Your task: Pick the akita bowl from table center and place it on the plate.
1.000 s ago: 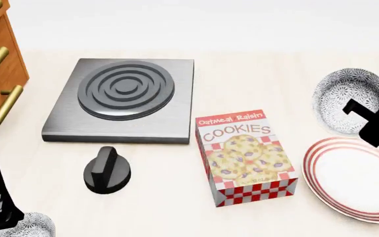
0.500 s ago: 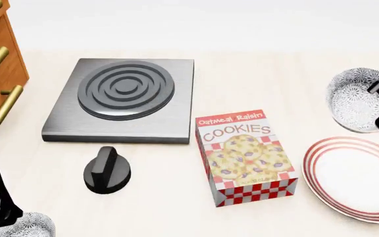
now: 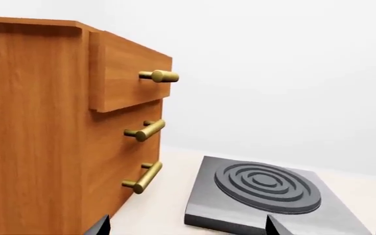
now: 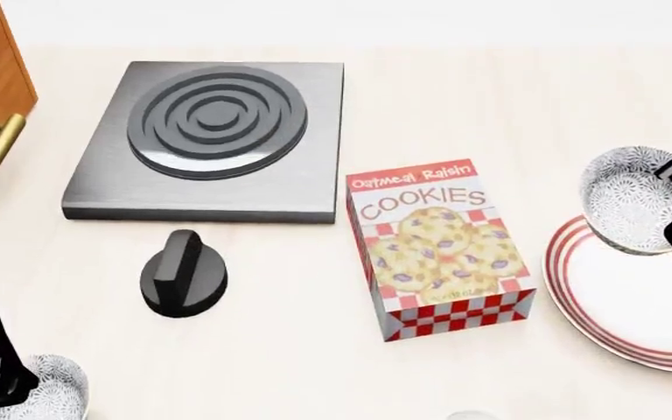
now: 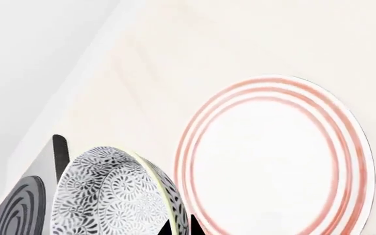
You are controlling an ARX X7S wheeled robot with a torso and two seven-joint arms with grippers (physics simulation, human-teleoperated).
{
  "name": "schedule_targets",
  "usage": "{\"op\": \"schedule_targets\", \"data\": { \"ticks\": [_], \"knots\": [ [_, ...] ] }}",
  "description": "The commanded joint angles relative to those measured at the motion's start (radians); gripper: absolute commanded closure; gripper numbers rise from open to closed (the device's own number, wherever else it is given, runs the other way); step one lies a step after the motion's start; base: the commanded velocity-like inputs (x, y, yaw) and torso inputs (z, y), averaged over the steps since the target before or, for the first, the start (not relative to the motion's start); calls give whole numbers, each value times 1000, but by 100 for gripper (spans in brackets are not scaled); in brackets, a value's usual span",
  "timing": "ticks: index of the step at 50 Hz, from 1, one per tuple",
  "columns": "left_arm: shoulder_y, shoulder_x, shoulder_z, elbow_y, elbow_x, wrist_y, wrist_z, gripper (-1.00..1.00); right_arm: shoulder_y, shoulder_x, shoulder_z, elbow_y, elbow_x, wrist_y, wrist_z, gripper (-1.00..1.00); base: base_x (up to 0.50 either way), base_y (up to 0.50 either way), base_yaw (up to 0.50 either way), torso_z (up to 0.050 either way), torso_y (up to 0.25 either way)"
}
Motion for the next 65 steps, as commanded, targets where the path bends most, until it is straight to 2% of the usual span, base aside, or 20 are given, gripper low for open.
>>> {"op": "schedule_targets", "data": {
  "ticks": [1,11,14,26,31,35,60,61,65],
  "knots": [
    [-5,-5,-3,7,-10,-16,-10,-100,4,8,15,-13,14,-21,2,100,0,0,0,0,0],
    [1,-11,14,3,25,24,-1,-100,17,11,14,-34,14,-23,20,100,0,0,0,0,-50],
    [-4,-11,0,14,-31,-22,-7,-100,19,13,16,-45,19,-15,28,100,0,0,0,3,-167],
    [-6,-11,4,9,-23,-14,-15,-100,20,20,35,-95,41,16,67,100,0,0,0,0,0],
    [1,-12,18,2,20,26,-12,-100,22,21,43,-116,51,27,83,100,0,0,0,0,-50],
    [1,-12,6,13,-25,0,-13,-100,21,23,48,-130,57,35,92,100,0,0,0,0,-133],
    [6,-25,17,24,-1,17,-20,-100,6,32,53,-103,53,1,72,100,0,0,0,0,-26],
    [7,-20,2,30,-45,3,-19,-100,8,31,53,-105,55,2,73,100,0,0,0,0,-250],
    [1,-23,1,23,-44,-12,-29,-100,10,30,49,-100,53,-1,67,100,0,0,0,0,-62]
  ]
}}
